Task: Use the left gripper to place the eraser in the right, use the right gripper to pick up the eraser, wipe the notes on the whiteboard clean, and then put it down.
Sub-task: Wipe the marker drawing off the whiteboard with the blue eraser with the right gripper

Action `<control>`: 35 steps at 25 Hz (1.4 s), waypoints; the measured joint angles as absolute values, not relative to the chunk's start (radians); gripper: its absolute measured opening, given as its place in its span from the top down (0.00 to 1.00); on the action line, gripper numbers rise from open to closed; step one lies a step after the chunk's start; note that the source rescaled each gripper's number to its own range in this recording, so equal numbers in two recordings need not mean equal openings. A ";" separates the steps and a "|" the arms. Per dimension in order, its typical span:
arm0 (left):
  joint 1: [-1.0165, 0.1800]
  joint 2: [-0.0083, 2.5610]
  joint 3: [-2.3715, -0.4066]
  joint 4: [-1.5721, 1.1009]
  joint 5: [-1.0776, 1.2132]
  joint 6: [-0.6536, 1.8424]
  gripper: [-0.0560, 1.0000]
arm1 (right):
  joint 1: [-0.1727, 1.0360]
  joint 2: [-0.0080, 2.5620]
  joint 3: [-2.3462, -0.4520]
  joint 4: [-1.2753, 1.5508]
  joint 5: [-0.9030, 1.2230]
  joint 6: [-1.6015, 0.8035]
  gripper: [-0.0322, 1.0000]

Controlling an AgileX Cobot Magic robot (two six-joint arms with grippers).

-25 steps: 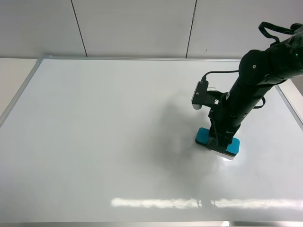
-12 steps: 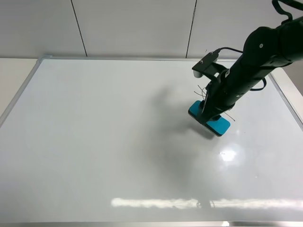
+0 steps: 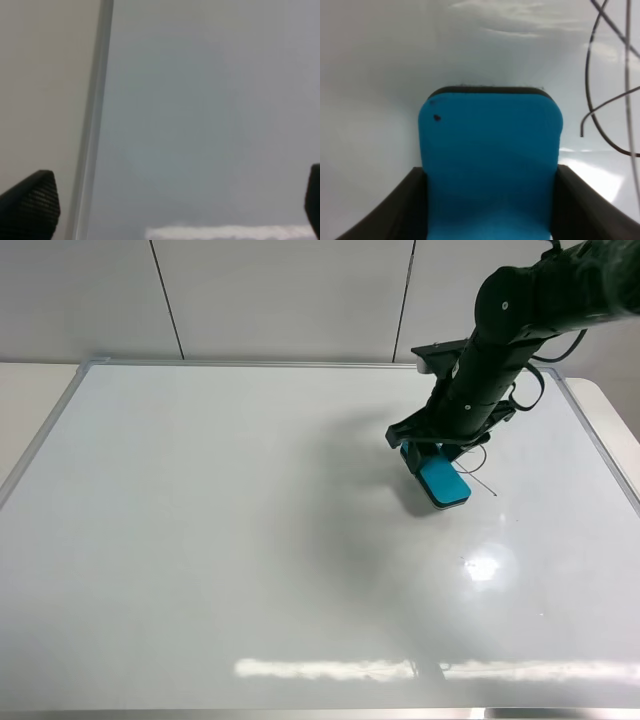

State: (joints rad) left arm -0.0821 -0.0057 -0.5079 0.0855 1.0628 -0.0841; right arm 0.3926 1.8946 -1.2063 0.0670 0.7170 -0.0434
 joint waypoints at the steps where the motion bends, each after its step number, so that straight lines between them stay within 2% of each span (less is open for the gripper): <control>1: -0.082 -0.006 -0.508 0.086 1.063 -0.084 0.00 | 0.393 1.910 -1.209 0.067 0.711 -0.038 0.93; 9: -0.082 -0.006 -0.508 0.086 1.063 -0.084 0.00 | 0.393 2.005 -1.211 0.022 0.626 0.010 0.93; 18: -0.082 -0.006 -0.508 0.086 1.063 -0.084 0.00 | 0.363 2.035 -1.224 -0.169 0.553 0.104 0.93; 35: -0.082 -0.006 -0.508 0.086 1.063 -0.084 0.00 | 0.020 2.067 -1.240 -0.138 0.452 0.127 0.93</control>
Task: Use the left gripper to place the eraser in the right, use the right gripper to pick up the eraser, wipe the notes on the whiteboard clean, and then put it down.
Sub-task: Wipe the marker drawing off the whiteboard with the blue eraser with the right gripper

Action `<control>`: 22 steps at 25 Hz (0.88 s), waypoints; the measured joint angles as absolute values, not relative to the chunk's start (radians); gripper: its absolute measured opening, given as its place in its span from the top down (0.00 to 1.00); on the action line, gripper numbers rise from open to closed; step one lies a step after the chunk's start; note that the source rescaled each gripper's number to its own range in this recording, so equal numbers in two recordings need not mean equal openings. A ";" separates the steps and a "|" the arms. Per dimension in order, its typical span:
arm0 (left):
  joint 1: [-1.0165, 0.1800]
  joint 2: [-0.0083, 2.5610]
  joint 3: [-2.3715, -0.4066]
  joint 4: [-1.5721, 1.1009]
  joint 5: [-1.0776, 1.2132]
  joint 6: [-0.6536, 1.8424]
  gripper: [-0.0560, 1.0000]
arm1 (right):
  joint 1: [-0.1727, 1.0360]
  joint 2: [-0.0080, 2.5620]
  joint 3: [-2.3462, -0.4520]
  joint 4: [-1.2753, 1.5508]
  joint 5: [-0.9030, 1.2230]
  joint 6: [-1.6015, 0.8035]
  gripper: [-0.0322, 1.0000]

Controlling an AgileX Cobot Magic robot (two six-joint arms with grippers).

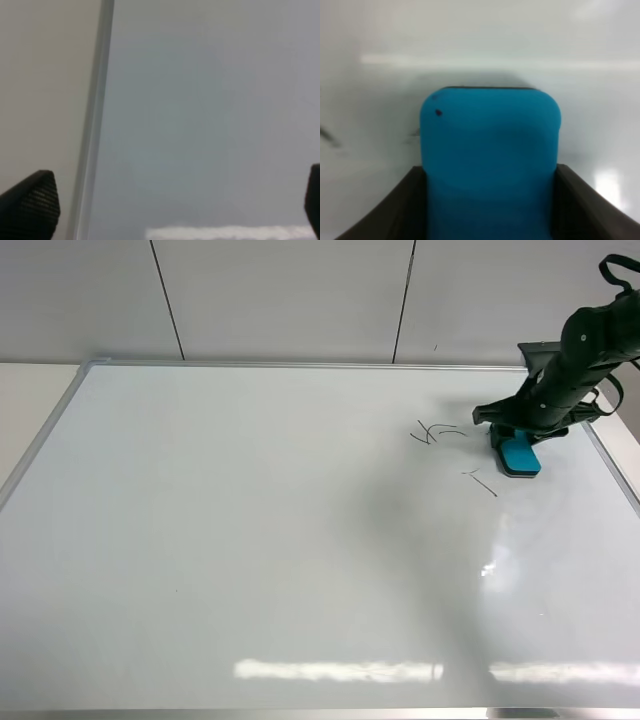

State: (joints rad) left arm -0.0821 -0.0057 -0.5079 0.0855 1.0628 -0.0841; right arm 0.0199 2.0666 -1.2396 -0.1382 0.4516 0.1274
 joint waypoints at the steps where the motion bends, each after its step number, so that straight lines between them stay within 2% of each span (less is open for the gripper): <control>1: -0.082 -0.006 -0.508 0.086 1.063 -0.084 0.00 | 0.018 2.067 -1.240 -0.126 0.452 0.118 0.93; 7: -0.082 -0.006 -0.508 0.086 1.063 -0.084 0.00 | 0.057 2.067 -1.243 -0.073 0.473 0.021 0.93; 18: -0.082 -0.006 -0.508 0.086 1.062 -0.084 0.00 | 0.372 2.066 -1.243 -0.056 0.538 -0.028 0.93; 22: -0.082 -0.006 -0.508 0.086 1.062 -0.084 0.00 | 0.416 2.058 -1.232 -0.056 0.526 -0.029 0.93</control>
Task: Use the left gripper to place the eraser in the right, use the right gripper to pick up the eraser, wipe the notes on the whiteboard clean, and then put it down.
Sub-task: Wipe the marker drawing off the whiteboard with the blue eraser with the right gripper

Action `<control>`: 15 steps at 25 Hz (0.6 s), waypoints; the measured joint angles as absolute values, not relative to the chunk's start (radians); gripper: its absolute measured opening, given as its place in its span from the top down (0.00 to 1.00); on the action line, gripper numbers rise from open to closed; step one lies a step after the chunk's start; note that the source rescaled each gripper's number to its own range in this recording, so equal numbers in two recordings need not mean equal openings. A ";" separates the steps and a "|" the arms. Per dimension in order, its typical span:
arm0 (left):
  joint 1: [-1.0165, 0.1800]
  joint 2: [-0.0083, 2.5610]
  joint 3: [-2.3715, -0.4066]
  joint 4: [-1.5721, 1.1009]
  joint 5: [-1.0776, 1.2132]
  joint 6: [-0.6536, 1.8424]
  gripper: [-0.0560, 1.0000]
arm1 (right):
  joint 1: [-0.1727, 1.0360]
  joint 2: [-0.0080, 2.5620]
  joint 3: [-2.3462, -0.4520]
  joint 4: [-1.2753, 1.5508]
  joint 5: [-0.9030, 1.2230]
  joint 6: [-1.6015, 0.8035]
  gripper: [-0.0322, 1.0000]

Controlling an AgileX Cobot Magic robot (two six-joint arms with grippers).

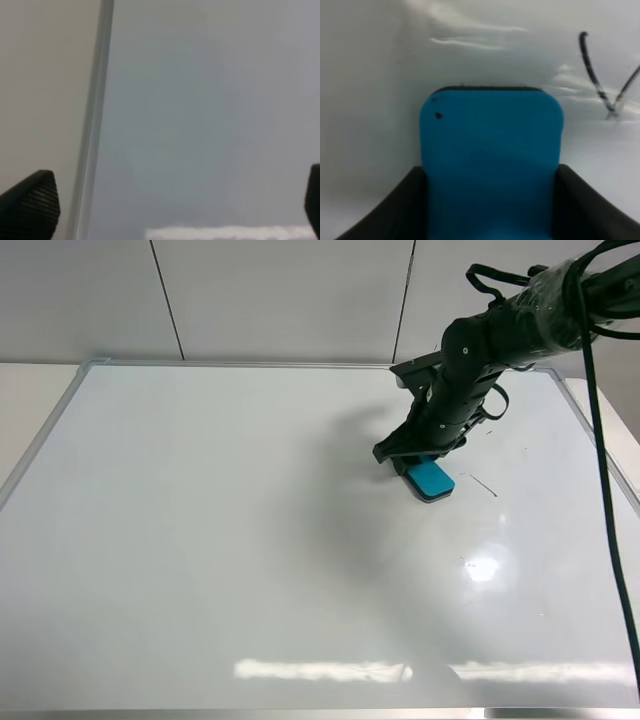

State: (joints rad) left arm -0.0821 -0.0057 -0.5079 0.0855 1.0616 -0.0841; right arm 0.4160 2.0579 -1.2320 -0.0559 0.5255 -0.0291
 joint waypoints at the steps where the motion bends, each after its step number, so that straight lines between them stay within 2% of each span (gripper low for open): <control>1: -0.082 -0.006 -0.508 0.086 1.062 -0.084 0.00 | 0.412 2.050 -1.225 -0.055 0.514 -0.029 0.93; 8: -0.082 -0.006 -0.508 0.086 1.062 -0.084 0.00 | 0.321 2.013 -1.156 -0.057 0.468 -0.029 0.93; 15: -0.082 -0.006 -0.508 0.086 1.062 -0.084 0.00 | 0.148 1.991 -1.102 -0.063 0.437 -0.028 0.93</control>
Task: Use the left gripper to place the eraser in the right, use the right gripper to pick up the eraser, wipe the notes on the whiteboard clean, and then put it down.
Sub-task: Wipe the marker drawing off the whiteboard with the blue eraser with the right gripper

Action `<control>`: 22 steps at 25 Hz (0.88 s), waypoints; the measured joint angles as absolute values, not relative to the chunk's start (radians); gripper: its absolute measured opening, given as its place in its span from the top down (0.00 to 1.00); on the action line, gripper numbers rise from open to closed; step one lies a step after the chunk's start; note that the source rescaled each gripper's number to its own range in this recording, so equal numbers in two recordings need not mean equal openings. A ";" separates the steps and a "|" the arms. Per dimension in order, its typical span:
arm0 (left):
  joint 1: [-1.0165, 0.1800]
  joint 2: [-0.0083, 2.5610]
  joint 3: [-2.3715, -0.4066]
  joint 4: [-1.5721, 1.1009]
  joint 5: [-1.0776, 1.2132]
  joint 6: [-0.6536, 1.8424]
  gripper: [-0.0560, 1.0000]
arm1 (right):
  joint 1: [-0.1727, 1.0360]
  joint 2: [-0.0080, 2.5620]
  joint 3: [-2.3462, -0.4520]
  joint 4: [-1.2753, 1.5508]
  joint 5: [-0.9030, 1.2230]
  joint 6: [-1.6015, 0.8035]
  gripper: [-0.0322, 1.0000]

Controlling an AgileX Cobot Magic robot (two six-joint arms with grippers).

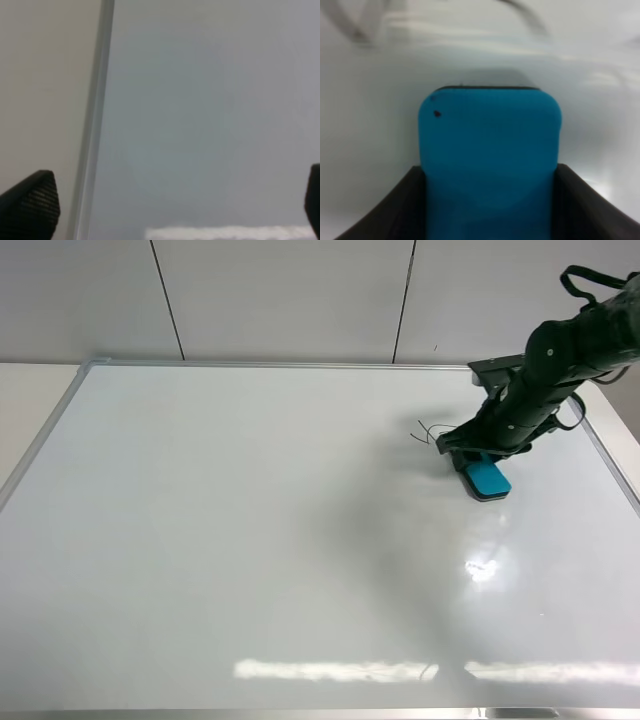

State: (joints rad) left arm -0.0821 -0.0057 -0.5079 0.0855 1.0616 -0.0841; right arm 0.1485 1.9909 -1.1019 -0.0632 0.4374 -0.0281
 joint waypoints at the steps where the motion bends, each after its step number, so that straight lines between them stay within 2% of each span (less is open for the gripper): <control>1: -0.082 -0.006 -0.508 0.086 1.062 -0.084 0.00 | 0.123 1.989 -1.101 -0.063 0.437 -0.028 0.93; 4: -0.082 -0.006 -0.508 0.086 1.062 -0.084 0.00 | 0.085 1.978 -1.099 -0.064 0.439 -0.035 0.93; 9: -0.082 -0.006 -0.508 0.086 1.062 -0.084 0.00 | 0.106 1.957 -1.088 -0.055 0.450 -0.114 0.93; 18: -0.082 -0.006 -0.508 0.086 1.062 -0.084 0.00 | 0.304 1.945 -1.081 0.016 0.520 -0.213 0.93; 22: -0.082 -0.006 -0.508 0.086 1.062 -0.084 0.00 | 0.339 1.945 -1.080 0.014 0.520 -0.214 0.93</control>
State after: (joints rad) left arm -0.0821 -0.0057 -0.5079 0.0855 1.0616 -0.0841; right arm 0.3393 1.9451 -1.0800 0.0145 0.5198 -0.2142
